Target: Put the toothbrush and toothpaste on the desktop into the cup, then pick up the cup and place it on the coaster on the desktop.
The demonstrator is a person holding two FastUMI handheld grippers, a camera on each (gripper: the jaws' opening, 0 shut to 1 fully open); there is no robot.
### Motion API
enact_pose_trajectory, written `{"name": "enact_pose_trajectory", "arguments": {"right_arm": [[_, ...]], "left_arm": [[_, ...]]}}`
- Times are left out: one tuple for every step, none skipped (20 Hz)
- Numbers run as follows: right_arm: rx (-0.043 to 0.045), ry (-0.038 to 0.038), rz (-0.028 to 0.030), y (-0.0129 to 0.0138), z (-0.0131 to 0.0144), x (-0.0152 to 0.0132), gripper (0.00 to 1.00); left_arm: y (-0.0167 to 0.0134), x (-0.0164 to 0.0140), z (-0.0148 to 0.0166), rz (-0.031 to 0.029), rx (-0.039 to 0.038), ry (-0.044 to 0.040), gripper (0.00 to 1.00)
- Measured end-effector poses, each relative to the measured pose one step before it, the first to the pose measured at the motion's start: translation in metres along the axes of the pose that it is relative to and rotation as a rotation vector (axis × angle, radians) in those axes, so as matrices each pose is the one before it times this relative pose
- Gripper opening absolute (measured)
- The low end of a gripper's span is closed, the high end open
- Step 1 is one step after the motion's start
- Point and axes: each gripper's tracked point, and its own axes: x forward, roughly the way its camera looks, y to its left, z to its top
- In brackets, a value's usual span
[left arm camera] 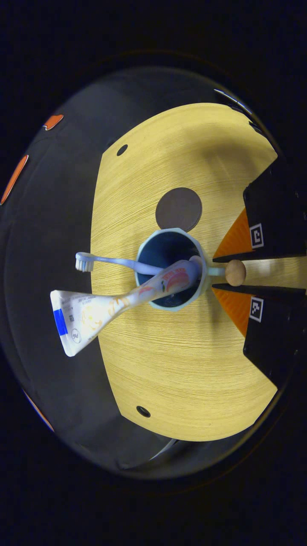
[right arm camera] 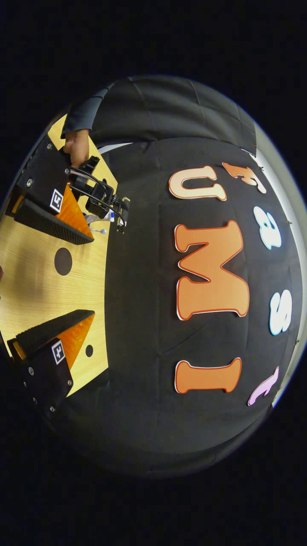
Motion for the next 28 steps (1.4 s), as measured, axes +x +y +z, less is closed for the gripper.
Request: {"name": "enact_pose_trajectory", "arguments": {"right_arm": [[-0.00124, 0.00041, -0.00212, 0.00004, 0.00042, -0.00121, 0.93], [-0.00023, 0.00031, 0.00113, -0.00013, -0.00094, 0.00086, 0.93], [-0.00124, 0.00279, -0.00254, -0.00043, -0.00039, -0.00045, 0.93], [-0.00042, 0.00100, 0.00041, -0.00027, -0.00136, 0.00062, 0.93], [0.00097, 0.00121, -0.00260, -0.00043, -0.00014, -0.00107, 0.93], [0.00169, 0.00311, -0.00015, -0.00037, -0.00062, 0.00020, 0.93], [0.00106, 0.00176, -0.00033, 0.00023, -0.00070, -0.00118, 0.93], [-0.00090, -0.00016, -0.00325, -0.00050, -0.00058, -0.00020, 0.93], [0.00115, 0.00024, -0.00059, -0.00028, -0.00083, -0.00010, 0.93], [0.00122, 0.00247, -0.00353, -0.00070, -0.00073, -0.00013, 0.93], [0.00261, 0.00206, -0.00073, -0.00038, -0.00107, -0.00071, 0.93], [0.00138, 0.00266, -0.00403, -0.00101, -0.00091, -0.00041, 0.93], [0.00182, 0.00209, -0.00157, -0.00132, -0.00132, -0.00018, 0.93], [0.00237, 0.00306, -0.00180, -0.00002, -0.00045, 0.00042, 0.93], [0.00174, 0.00063, -0.00238, -0.00104, -0.00086, -0.00012, 0.93], [0.00308, -0.00139, -0.00197, -0.00063, 0.00077, 0.00096, 0.93], [0.00362, -0.00180, -0.00371, -0.00051, 0.00093, 0.00032, 0.93], [0.00446, -0.00164, 0.00146, 0.00063, 0.00116, 0.00052, 0.93], [0.00093, -0.00097, -0.00272, -0.00011, -0.00002, -0.00014, 0.93], [-0.00210, -0.00033, -0.00110, -0.00063, -0.00028, 0.00071, 0.93], [-0.00342, 0.00201, -0.00269, -0.00062, -0.00078, -0.00073, 0.93], [-0.00291, 0.00177, -0.00068, -0.00055, -0.00075, 0.00005, 0.93], [-0.00220, 0.00084, -0.00138, -0.00059, 0.00040, -0.00086, 0.93], [-0.00130, -0.00128, -0.00196, -0.00085, 0.00065, 0.00010, 0.93], [0.00043, -0.00034, -0.00071, -0.00002, 0.00006, -0.00019, 0.93], [0.00198, -0.00002, -0.00073, -0.00028, 0.00015, 0.00037, 0.93], [0.00151, -0.00043, 0.00157, -0.00027, -0.00002, -0.00066, 0.92], [-0.00158, -0.00130, -0.00214, -0.00043, 0.00034, -0.00017, 0.93]], "left_arm": [[0.00249, -0.00206, 0.00339, 0.01184, 0.01600, -0.00915, 0.28], [0.00174, -0.00005, 0.00188, 0.01343, 0.01958, -0.00225, 0.30], [0.00113, -0.00174, 0.00473, 0.00492, 0.01860, -0.00379, 0.31], [-0.00124, 0.00218, 0.00061, -0.00479, 0.01160, 0.00550, 0.41], [-0.00207, 0.00083, 0.00169, -0.00729, 0.01141, 0.00982, 0.46], [-0.00194, -0.00116, 0.00057, -0.00364, 0.00607, 0.01207, 0.53], [-0.00160, 0.00153, 0.00005, 0.00035, 0.00972, 0.01288, 0.54], [-0.00081, 0.00178, -0.00262, -0.00022, 0.00864, 0.01603, 0.52], [0.00158, 0.00346, -0.00165, 0.00255, 0.00374, 0.01055, 0.54], [0.00044, 0.00157, -0.00295, -0.00507, -0.00435, 0.01483, 0.53], [-0.00212, -0.00007, -0.00468, -0.00818, -0.01515, 0.01040, 0.52], [-0.00068, -0.00141, 0.00068, -0.00586, 0.00024, -0.00526, 0.34], [0.00210, 0.00253, -0.00212, -0.00641, 0.00617, 0.00322, 0.28], [0.00090, -0.00053, -0.00033, -0.00443, -0.00031, -0.00111, 0.26], [0.00183, 0.00100, -0.00027, -0.00326, -0.00098, 0.00047, 0.25], [0.00060, 0.00057, 0.00049, -0.00178, -0.00455, -0.00138, 0.23], [0.00228, 0.00110, -0.00108, 0.00021, 0.00075, -0.00014, 0.20], [-0.00045, 0.00160, -0.00109, 0.00107, -0.01441, -0.00564, 0.20], [-0.00129, -0.00073, 0.00001, 0.00018, -0.00347, 0.00069, 0.18], [-0.00097, -0.00109, 0.00122, -0.00067, -0.01005, -0.00555, 0.18], [-0.00077, -0.00022, 0.00006, -0.00121, -0.00275, 0.00155, 0.18], [-0.00010, -0.00058, 0.00019, -0.00239, -0.00521, -0.00270, 0.18], [-0.00084, 0.00001, 0.00116, 0.00020, 0.00335, -0.00206, 0.18], [0.00174, 0.00054, 0.00039, 0.00140, 0.00372, -0.00918, 0.18], [0.00019, 0.00011, 0.00192, 0.00411, 0.00740, -0.01143, 0.18], [0.00039, -0.00028, 0.00106, 0.00348, 0.01203, -0.01462, 0.18], [0.00019, -0.00017, 0.00164, 0.00118, 0.01154, -0.01285, 0.18], [0.00049, 0.00171, -0.00103, -0.00345, 0.01044, -0.00918, 0.17]]}}
